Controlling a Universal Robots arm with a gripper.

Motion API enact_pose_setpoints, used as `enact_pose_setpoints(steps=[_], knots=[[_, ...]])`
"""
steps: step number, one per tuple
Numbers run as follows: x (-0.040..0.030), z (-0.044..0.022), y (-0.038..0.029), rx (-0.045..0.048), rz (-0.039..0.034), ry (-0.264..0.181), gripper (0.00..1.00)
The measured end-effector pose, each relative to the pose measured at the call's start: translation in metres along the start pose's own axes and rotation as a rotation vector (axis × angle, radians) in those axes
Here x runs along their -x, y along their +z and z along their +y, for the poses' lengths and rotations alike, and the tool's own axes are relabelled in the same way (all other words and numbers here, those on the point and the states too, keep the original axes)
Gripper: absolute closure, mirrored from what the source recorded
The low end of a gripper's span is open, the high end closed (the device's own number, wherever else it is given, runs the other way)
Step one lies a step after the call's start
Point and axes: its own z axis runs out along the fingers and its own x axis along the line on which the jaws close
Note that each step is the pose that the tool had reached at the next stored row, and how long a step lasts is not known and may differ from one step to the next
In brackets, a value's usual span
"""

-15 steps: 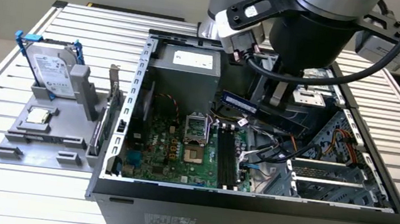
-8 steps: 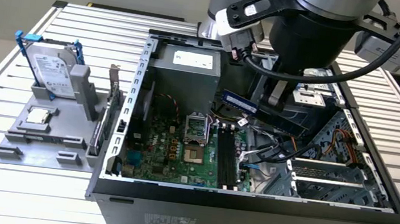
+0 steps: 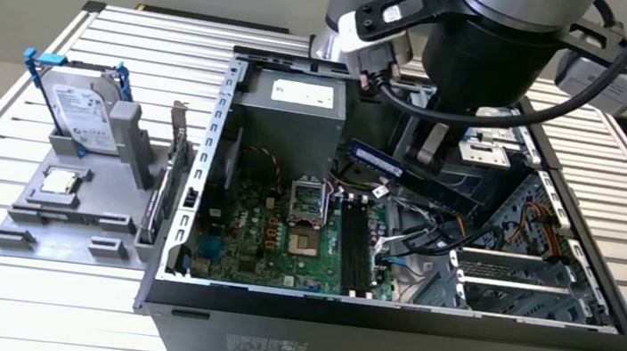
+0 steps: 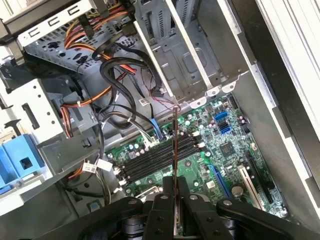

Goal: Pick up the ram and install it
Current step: 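Insert the ram into the slot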

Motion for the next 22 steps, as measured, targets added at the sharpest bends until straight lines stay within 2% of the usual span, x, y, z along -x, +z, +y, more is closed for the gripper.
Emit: enact_pose_setpoints(steps=[6,22], knots=[[0.0000,0.0000,0.0000,0.0007,0.0001,0.025,1.00],[0.0000,0.0000,0.0000,0.0010,0.0002,0.035,1.00]])
